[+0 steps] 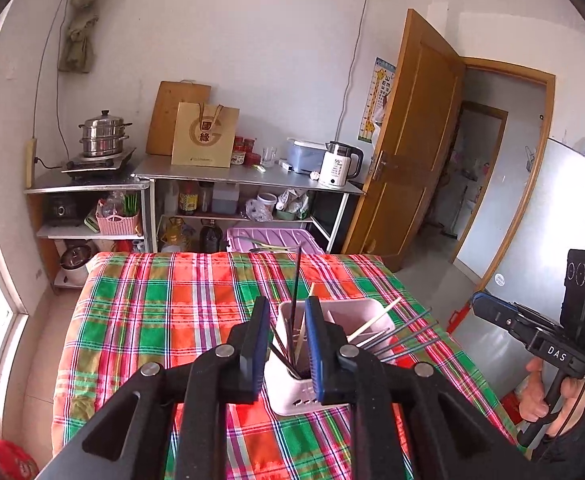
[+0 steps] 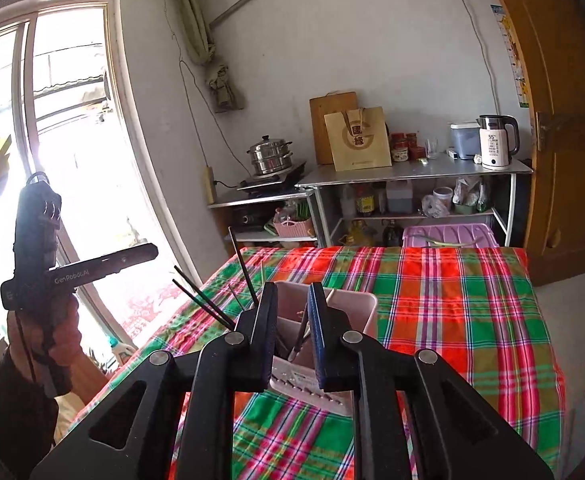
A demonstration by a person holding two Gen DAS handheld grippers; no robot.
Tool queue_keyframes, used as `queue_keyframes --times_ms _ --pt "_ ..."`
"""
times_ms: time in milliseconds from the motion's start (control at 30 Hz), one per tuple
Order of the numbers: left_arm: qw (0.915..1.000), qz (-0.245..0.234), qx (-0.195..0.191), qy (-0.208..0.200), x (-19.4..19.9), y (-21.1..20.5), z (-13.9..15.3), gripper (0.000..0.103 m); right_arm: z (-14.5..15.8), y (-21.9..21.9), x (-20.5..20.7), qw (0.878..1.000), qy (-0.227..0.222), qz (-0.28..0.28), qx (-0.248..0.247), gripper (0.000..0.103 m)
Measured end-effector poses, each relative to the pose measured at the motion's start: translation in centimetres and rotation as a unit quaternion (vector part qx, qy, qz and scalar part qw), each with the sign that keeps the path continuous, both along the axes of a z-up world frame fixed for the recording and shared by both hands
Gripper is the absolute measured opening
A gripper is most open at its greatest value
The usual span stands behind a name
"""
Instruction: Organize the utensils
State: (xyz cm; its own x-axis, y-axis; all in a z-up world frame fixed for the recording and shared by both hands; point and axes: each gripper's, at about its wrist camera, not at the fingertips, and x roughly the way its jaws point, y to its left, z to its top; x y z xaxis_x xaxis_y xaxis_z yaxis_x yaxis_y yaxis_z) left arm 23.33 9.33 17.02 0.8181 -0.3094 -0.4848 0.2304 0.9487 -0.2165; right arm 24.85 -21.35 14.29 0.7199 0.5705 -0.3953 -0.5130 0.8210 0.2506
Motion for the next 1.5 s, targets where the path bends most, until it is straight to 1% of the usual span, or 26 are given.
queue_keyframes --times_ms 67,133,300,433,467,500,567,667,800,967,1067,1267,1500 --pt "0.9999 0.006 0.01 -0.01 -2.0 -0.5 -0.6 0.027 -0.2 -0.3 -1.5 1.0 -0.005 -0.002 -0.002 0.021" --pt "0.9998 0.007 0.012 -0.013 -3.9 -1.1 -1.5 0.031 -0.7 -0.5 -3.1 1.0 -0.009 -0.007 -0.009 0.021" --pt "0.9999 0.002 0.003 -0.014 -8.2 -2.7 -4.4 0.031 -2.7 -0.7 -6.6 1.0 -0.011 -0.014 -0.023 0.021" --pt "0.9998 0.003 0.021 -0.005 -11.3 -4.6 -7.1 0.031 -4.8 -0.6 -9.5 0.999 -0.004 -0.014 -0.038 0.023" --pt "0.9996 0.005 0.029 -0.003 -11.9 -5.1 -7.8 0.031 -5.4 -0.6 -10.3 0.999 -0.005 -0.015 -0.043 0.028" --pt "0.9994 0.004 0.035 -0.001 -12.6 -5.6 -8.4 0.031 -6.0 -0.5 -11.0 0.999 -0.005 -0.018 -0.046 0.035" --pt "0.9992 0.003 0.04 0.003 -13.9 -6.4 -9.6 0.031 -6.9 -0.5 -12.2 0.999 0.001 -0.021 -0.045 0.039" --pt "0.9985 0.01 0.053 0.0 -15.8 -7.5 -10.7 0.031 -8.0 -0.6 -13.8 0.999 0.005 -0.03 -0.044 0.039" --pt "0.9979 0.011 0.064 -0.007 -18.1 -8.6 -11.6 0.031 -8.9 -0.3 -16.0 0.998 -0.002 -0.041 -0.052 0.039" --pt "0.9985 0.013 0.053 0.002 -19.8 -8.8 -13.0 0.031 -10.1 -0.4 -18.2 0.998 0.005 -0.051 -0.039 0.039" --pt "0.9984 0.014 0.054 0.001 -20.8 -9.0 -13.5 0.031 -10.6 -0.4 -18.9 0.997 0.007 -0.057 -0.044 0.039" --pt "0.9977 0.024 0.063 -0.013 -22.2 -9.0 -13.7 0.031 -11.0 -0.5 -20.2 0.997 0.0 -0.061 -0.051 0.039" --pt "0.997 0.028 0.07 -0.018 -22.6 -9.4 -13.5 0.031 -11.1 0.1 -20.5 0.996 -0.011 -0.063 -0.062 0.039"
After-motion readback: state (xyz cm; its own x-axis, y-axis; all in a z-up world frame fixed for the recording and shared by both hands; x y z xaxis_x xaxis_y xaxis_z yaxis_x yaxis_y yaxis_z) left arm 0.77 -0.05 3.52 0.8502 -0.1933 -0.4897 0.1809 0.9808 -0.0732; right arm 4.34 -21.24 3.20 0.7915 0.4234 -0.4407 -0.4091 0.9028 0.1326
